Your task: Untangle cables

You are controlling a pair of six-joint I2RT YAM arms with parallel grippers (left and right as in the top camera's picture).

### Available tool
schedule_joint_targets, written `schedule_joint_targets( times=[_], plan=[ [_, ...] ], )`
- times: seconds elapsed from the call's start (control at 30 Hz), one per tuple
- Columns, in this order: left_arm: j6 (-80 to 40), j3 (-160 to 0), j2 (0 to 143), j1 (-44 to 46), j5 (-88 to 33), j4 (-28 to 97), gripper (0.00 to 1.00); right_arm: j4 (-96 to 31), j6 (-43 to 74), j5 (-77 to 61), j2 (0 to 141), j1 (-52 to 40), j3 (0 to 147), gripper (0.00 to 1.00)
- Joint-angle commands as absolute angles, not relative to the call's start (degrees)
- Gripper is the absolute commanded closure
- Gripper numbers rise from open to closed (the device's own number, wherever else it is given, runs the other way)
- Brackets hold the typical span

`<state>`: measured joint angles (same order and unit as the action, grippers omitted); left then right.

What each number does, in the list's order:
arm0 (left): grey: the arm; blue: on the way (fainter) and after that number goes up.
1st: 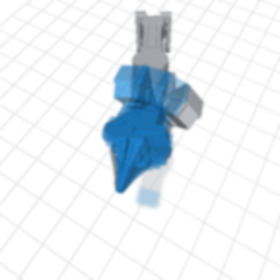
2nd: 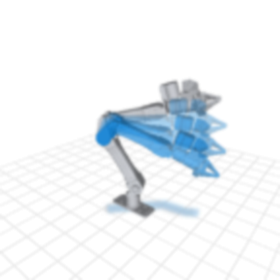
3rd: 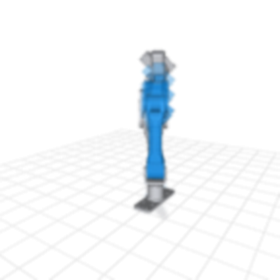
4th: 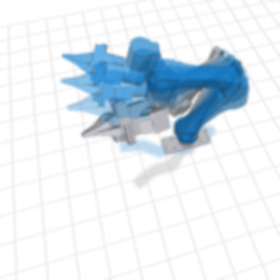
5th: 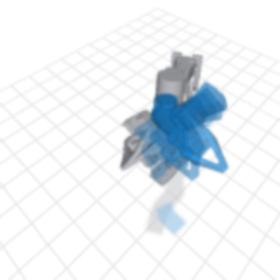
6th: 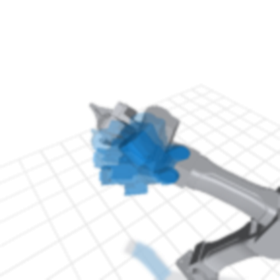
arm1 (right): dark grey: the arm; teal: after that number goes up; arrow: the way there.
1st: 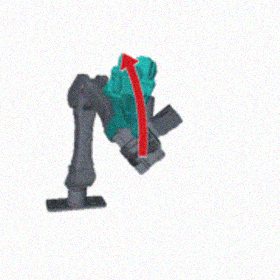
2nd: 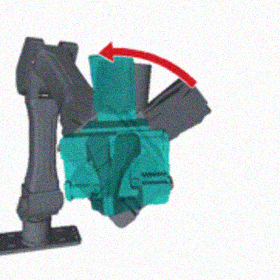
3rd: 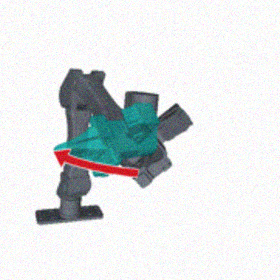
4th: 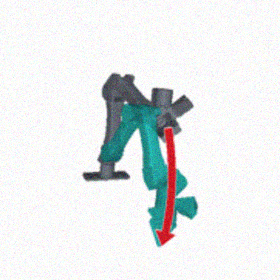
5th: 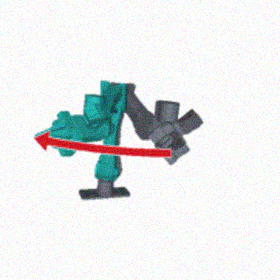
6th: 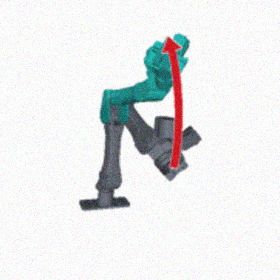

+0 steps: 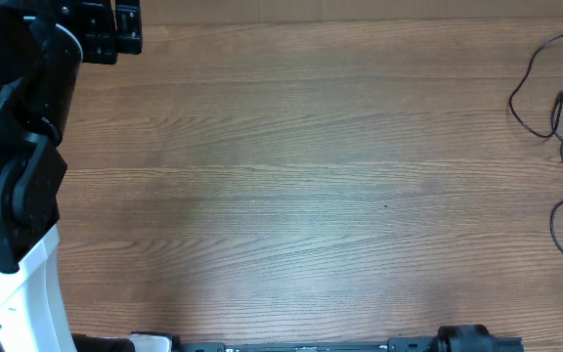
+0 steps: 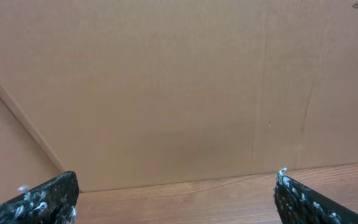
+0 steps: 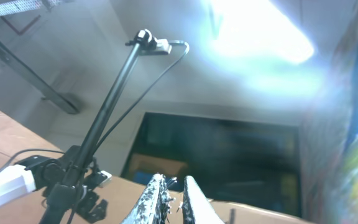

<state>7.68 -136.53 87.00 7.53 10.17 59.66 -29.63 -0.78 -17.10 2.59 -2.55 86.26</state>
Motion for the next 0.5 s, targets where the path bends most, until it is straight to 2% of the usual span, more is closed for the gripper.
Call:
schedule_joint_targets(
  times=[0.0, 0.3, 0.33, 0.37, 0.43, 0.47],
  plan=[
    [7.33, -136.44, 86.21, 7.9, 11.11, 59.64, 0.0, -30.28, -2.46, -15.62, 1.08, -1.17, 85.95, 0.91],
    [7.31, -136.44, 86.06, 7.9, 10.94, 60.23, 0.0, -30.33, -2.87, -14.72, 0.32, 0.75, 87.02, 0.94],
    [7.29, -136.44, 86.06, 7.9, 10.92, 60.23, 0.0, -28.91, -2.92, -13.04, 0.32, 0.78, 86.98, 0.87],
    [7.27, -136.44, 86.06, 7.9, 10.9, 60.23, 0.0, -28.32, -2.9, -11.86, 0.32, 0.75, 86.98, 0.68],
    [7.22, -136.44, 86.06, 7.9, 10.63, 60.64, 0.0, -26.65, -2.9, -9.76, 0.32, 0.75, 86.89, 0.5],
    [7.2, -136.44, 86.08, 7.92, 10.26, 60.99, 0.0, -24.97, -2.87, -9.06, 0.32, 0.75, 86.56, 0.0]
  ],
)
